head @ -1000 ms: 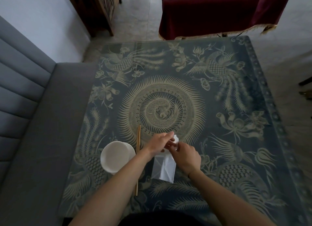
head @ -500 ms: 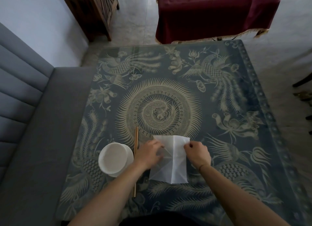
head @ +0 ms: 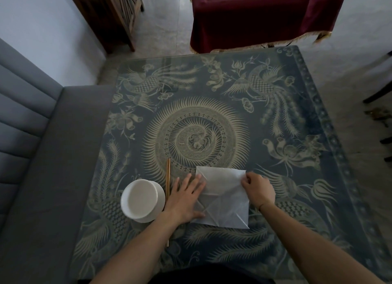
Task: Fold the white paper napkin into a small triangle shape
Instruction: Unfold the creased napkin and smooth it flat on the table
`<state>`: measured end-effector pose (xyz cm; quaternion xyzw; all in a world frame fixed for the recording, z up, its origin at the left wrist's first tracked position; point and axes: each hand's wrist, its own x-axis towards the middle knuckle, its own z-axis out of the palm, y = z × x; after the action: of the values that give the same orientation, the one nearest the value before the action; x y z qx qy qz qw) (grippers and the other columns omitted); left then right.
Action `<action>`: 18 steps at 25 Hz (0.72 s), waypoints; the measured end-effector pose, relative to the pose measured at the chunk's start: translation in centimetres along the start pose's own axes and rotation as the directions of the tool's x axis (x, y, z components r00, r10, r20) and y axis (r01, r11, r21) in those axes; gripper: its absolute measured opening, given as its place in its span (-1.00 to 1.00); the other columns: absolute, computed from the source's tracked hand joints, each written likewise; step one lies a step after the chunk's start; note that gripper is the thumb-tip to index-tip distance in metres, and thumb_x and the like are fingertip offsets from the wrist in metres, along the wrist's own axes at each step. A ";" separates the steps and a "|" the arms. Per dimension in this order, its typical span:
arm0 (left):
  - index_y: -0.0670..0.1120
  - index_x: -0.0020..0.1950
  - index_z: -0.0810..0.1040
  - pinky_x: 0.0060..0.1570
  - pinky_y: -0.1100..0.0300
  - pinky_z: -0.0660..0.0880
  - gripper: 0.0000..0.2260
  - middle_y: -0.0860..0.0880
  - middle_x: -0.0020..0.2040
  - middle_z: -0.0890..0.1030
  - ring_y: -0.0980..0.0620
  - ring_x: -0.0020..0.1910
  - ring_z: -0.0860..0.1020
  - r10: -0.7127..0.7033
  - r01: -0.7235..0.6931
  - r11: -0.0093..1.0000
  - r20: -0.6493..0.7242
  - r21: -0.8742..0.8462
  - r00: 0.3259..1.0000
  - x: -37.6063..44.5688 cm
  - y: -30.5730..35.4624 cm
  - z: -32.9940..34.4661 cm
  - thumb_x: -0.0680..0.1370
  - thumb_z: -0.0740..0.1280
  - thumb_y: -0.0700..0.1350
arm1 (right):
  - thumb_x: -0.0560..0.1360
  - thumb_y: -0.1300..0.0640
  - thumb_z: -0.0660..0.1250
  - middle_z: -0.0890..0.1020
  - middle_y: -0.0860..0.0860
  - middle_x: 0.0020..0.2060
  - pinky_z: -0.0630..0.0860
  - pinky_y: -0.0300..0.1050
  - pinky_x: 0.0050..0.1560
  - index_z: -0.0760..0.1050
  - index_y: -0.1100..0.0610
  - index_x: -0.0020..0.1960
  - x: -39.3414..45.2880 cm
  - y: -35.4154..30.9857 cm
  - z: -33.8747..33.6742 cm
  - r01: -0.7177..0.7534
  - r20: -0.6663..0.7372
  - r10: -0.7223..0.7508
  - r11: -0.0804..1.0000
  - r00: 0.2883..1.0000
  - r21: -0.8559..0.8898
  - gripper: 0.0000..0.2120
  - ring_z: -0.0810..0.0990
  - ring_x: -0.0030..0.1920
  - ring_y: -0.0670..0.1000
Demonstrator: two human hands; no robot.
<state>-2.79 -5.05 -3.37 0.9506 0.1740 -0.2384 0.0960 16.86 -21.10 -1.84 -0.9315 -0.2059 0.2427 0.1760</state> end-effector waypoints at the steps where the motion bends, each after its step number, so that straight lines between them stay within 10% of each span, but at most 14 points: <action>1: 0.06 0.60 -0.14 0.48 -0.23 -0.25 -0.07 0.02 0.62 -0.22 -0.12 0.56 -0.26 -0.007 0.007 1.000 -0.002 0.011 1.000 -0.1 0.2 0.1 0.45 0.31 0.36 | 0.52 0.09 0.29 0.56 0.01 -0.31 0.41 -0.03 -0.33 0.44 0.07 -0.24 0.2 0.1 -0.1 0.014 -0.007 -0.014 1.000 1.000 -0.017 -0.83 0.52 -0.25 0.10; 9: 0.00 0.61 -0.17 0.46 -0.06 -0.37 -0.15 0.02 0.57 -0.32 -0.06 0.55 -0.31 0.028 -0.030 0.999 -0.111 -0.023 0.993 -0.2 0.2 0.2 0.51 0.07 0.43 | 0.53 -0.03 0.36 0.51 0.10 0.27 0.46 0.17 0.18 0.39 0.11 0.39 -2.1 0.5 0.8 0.258 -0.231 -0.294 0.950 0.927 -0.173 -0.52 0.43 0.27 0.17; 13: -0.10 0.60 -0.15 0.55 -0.02 -0.14 -0.31 -0.06 0.61 -0.17 -0.03 0.57 -0.24 0.149 -0.152 0.988 -0.193 -0.004 0.970 0.9 2.0 0.9 0.63 -0.05 0.27 | 0.60 0.01 0.22 0.37 0.16 0.46 0.29 0.17 0.42 0.23 0.22 0.52 -4.5 -0.2 3.7 0.541 -0.064 -0.583 0.784 0.810 -0.303 -0.45 0.29 0.48 0.18; 18: -0.17 0.60 -0.08 0.53 -0.04 0.04 -0.45 -0.10 0.62 -0.08 -0.03 0.58 -0.15 0.125 -0.147 0.986 -0.221 -0.083 0.967 2.2 4.3 2.1 0.69 -0.07 0.07 | 0.56 0.11 0.02 0.28 0.23 0.50 0.14 0.18 0.49 0.19 0.29 0.52 -4.6 0.6 5.6 0.564 0.082 -0.574 0.752 0.815 -0.342 -0.44 0.20 0.51 0.21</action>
<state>-0.29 -8.92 -5.84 0.9746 0.1292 -0.1179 0.1396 10.42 -22.49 -4.93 -0.8439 -0.5167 0.1235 0.0753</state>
